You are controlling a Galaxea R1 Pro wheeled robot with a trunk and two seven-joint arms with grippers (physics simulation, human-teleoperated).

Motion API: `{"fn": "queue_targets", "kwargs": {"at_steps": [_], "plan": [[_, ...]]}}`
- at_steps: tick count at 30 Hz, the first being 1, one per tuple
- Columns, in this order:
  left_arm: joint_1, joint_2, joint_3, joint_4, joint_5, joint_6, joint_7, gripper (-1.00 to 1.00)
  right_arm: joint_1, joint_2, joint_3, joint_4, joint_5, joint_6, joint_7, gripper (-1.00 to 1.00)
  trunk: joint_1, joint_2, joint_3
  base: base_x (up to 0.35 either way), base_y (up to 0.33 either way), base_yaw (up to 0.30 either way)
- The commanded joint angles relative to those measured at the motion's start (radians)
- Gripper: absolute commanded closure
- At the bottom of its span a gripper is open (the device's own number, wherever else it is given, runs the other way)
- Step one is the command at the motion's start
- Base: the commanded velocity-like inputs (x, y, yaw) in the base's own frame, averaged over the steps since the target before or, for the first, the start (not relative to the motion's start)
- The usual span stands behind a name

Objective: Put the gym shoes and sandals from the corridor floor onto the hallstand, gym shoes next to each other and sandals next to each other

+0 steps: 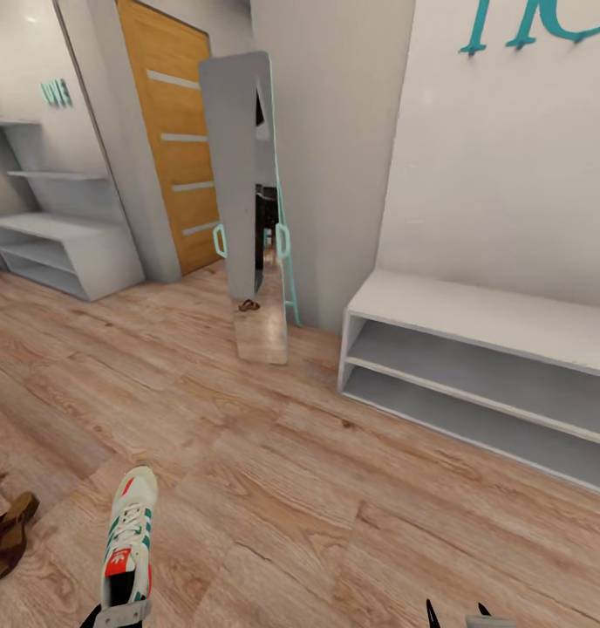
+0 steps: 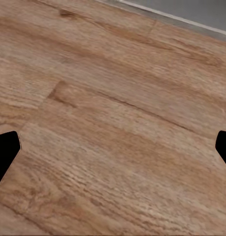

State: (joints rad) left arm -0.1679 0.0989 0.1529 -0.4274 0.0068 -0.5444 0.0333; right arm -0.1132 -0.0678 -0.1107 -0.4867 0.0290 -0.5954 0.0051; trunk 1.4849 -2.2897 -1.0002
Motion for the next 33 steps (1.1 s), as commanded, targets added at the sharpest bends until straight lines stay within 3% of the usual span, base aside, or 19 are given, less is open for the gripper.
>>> {"fn": "queue_targets", "kwargs": {"at_steps": [1,33], "plan": [[-0.001,0.0,-0.001,0.001,0.001,-0.003,0.002,1.0,0.0,0.0,-0.003,0.0,0.003,-0.003,0.001,-1.0,0.0,0.0,-0.002,0.234,0.0,0.227],[-0.001,0.002,-0.001,0.003,0.004,-0.003,0.002,1.0,0.0,0.002,-0.002,-0.001,0.003,-0.003,0.001,-1.0,0.0,0.0,-0.033,0.331,0.0,0.227]]}}
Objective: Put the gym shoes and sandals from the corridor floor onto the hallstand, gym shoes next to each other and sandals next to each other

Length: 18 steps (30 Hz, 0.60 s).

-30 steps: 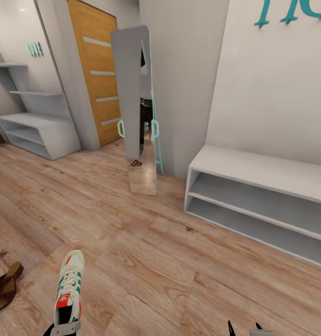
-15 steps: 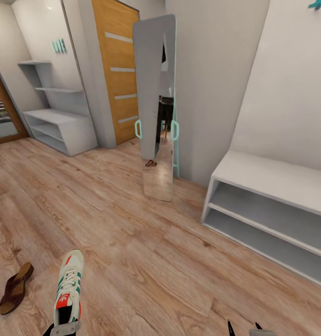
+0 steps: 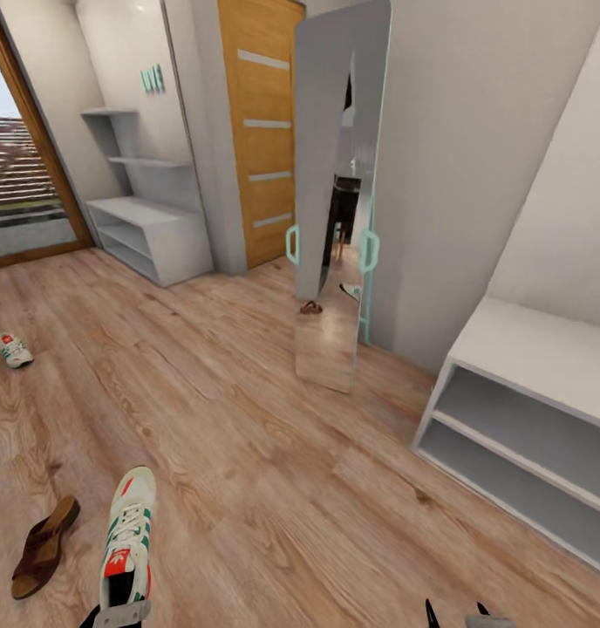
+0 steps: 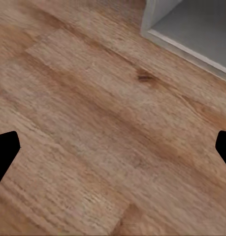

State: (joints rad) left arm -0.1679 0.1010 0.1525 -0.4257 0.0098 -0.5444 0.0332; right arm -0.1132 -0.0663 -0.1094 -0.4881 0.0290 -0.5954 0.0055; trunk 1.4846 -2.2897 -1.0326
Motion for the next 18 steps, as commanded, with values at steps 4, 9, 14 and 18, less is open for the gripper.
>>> {"fn": "queue_targets", "kwargs": {"at_steps": [4,9,14,18], "plan": [[-0.001,0.0,-0.001,0.001,0.001,-0.003,0.002,1.0,0.0,0.0,-0.003,0.0,0.003,-0.003,0.001,-1.0,0.0,0.0,-0.005,0.34,0.0,0.227],[-0.001,0.0,-0.001,0.001,0.001,-0.003,0.002,1.0,0.0,0.0,-0.003,0.0,0.003,-0.004,0.001,-1.0,0.0,0.0,-0.01,0.34,0.0,0.227],[-0.001,0.0,-0.001,0.001,0.0,-0.003,0.002,1.0,0.0,0.0,-0.004,-0.003,0.003,-0.006,0.001,-1.0,0.0,0.0,-0.013,0.34,0.0,0.151],[-0.001,0.0,-0.001,0.001,0.001,-0.003,0.002,1.0,0.0,-0.001,-0.004,-0.004,0.003,-0.006,0.001,-1.0,0.0,0.0,-0.013,0.34,0.0,0.031]]}}
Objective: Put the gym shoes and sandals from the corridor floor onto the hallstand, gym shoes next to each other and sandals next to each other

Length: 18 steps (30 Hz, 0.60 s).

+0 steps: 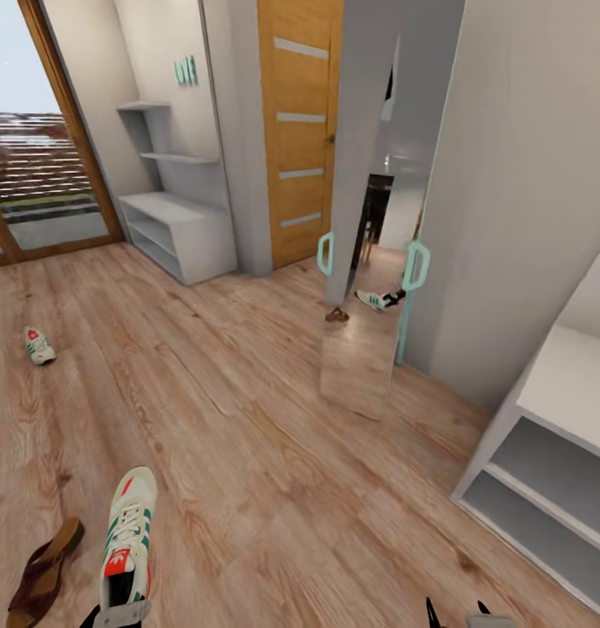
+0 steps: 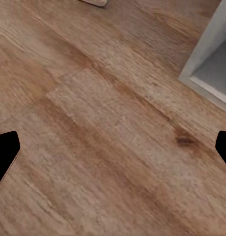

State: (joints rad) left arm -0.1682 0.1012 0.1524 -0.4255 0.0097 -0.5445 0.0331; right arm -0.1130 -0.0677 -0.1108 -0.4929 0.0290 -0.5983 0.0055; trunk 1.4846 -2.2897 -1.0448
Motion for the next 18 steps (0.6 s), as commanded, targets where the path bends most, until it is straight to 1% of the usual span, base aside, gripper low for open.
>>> {"fn": "queue_targets", "kwargs": {"at_steps": [1,16,18], "plan": [[-0.001,0.0,-0.001,0.001,0.001,-0.003,0.002,1.0,-0.001,0.0,-0.003,0.001,0.003,-0.003,0.001,-1.0,0.0,0.0,-0.001,0.34,0.0,0.011],[-0.001,-0.001,-0.001,0.002,0.001,-0.003,0.002,1.0,-0.001,-0.001,-0.001,0.001,0.004,-0.005,0.003,-1.0,0.0,0.0,-0.001,0.34,0.0,0.001],[-0.001,-0.001,-0.001,0.002,0.001,-0.003,0.002,1.0,-0.001,-0.001,-0.001,0.002,0.003,-0.005,0.002,-1.0,0.0,0.0,-0.001,0.34,0.0,0.122]]}}
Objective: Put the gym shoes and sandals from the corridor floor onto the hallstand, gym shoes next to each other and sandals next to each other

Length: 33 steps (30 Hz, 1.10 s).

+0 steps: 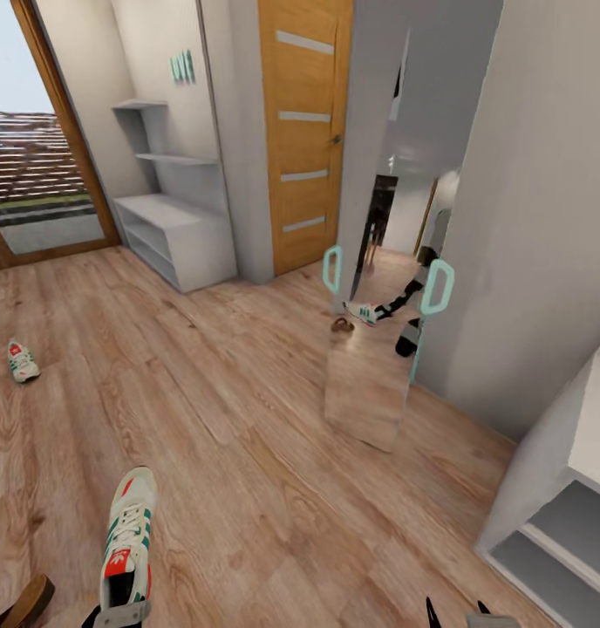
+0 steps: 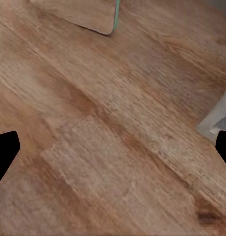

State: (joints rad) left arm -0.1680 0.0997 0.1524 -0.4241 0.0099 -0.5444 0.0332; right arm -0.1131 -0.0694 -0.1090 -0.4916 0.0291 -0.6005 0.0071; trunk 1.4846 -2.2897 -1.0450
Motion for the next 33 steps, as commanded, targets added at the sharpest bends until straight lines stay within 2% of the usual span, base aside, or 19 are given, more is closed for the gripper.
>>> {"fn": "queue_targets", "kwargs": {"at_steps": [1,33], "plan": [[-0.001,0.0,-0.001,0.001,0.001,-0.003,0.002,1.0,0.0,0.0,-0.003,0.001,0.003,-0.003,0.001,-1.0,0.0,0.0,-0.001,0.34,0.0,0.188],[-0.001,0.0,0.001,0.001,0.001,-0.003,0.002,1.0,0.0,0.002,-0.003,-0.001,0.003,-0.002,-0.001,-1.0,0.0,0.0,-0.005,0.34,0.013,0.274]]}}
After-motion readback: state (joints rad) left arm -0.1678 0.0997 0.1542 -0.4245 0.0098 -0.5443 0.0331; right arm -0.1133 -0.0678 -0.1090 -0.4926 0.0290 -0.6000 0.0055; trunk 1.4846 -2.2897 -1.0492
